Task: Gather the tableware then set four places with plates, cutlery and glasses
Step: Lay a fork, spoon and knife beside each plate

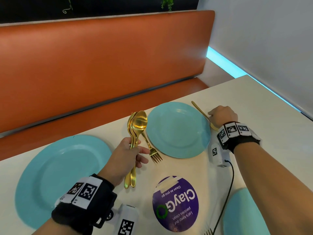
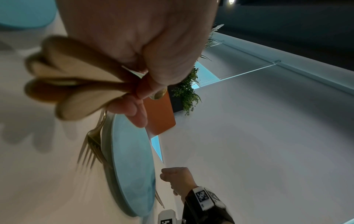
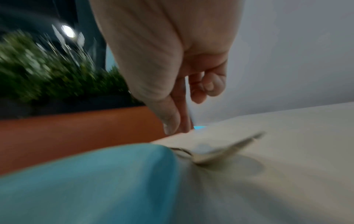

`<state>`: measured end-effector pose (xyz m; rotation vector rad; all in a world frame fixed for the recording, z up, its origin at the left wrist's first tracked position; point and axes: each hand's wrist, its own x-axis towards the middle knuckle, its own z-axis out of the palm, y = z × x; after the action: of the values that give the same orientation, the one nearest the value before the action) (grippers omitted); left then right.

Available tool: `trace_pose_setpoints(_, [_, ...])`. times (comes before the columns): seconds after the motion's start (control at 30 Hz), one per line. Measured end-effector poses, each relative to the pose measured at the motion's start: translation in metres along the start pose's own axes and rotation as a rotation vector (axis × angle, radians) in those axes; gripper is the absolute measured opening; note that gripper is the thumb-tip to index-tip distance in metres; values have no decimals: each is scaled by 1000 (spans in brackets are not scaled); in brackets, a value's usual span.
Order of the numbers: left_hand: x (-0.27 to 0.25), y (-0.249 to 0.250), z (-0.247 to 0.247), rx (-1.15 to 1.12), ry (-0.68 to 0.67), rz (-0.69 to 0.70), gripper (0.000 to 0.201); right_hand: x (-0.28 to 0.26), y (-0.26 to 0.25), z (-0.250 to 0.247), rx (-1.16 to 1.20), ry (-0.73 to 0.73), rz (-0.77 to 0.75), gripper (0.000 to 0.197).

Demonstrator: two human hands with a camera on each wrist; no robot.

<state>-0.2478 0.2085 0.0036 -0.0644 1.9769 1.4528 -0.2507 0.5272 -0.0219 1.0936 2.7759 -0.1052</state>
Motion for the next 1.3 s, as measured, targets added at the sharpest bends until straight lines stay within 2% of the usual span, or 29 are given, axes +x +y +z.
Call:
trace_pose_setpoints(0.07, [-1,1,-2,-13,4,-2,16,-22,-5,-8,-12,2,-88,32])
trace_pose_setpoints(0.23, [-7,4,-5,-27,6,9,16,-96,-23,-5,-159,-292,-476,61])
trace_pose_setpoints(0.3, [-10,5,-5,-26,7,17,16,-111,-27,1,-190,-303,-513,65])
trace_pose_setpoints(0.37, [-13,5,-5,-27,6,24,16,-117,-24,6,-36,-218,-369,55])
trace_pose_setpoints(0.43, [-15,5,-4,-29,5,23,16,-115,-16,10,242,-118,-95,43])
trace_pose_setpoints(0.47, [-16,5,-4,-33,6,21,16,-113,-11,12,367,-122,56,40])
trace_pose_setpoints(0.53, [-19,5,-4,-39,8,19,15,-110,-4,16,597,-256,307,34])
trace_pose_setpoints(0.6, [-21,5,-3,-39,8,17,15,-109,0,23,795,-383,449,31])
trace_pose_setpoints(0.67, [-23,5,-2,-34,11,14,15,-105,1,30,876,-428,478,30])
trace_pose_setpoints(0.83, [-25,1,-1,-42,18,15,15,-96,-4,39,885,-514,497,31])
trace_pose_setpoints(1.07, [-31,-1,-3,-54,14,27,13,-95,-1,39,870,-518,504,36])
trace_pose_setpoints(1.17, [-34,-2,-4,-64,17,25,13,-99,-1,38,869,-496,497,34])
trace_pose_setpoints(1.3, [-42,-1,-6,-141,-2,26,14,-113,-2,21,775,-362,445,37])
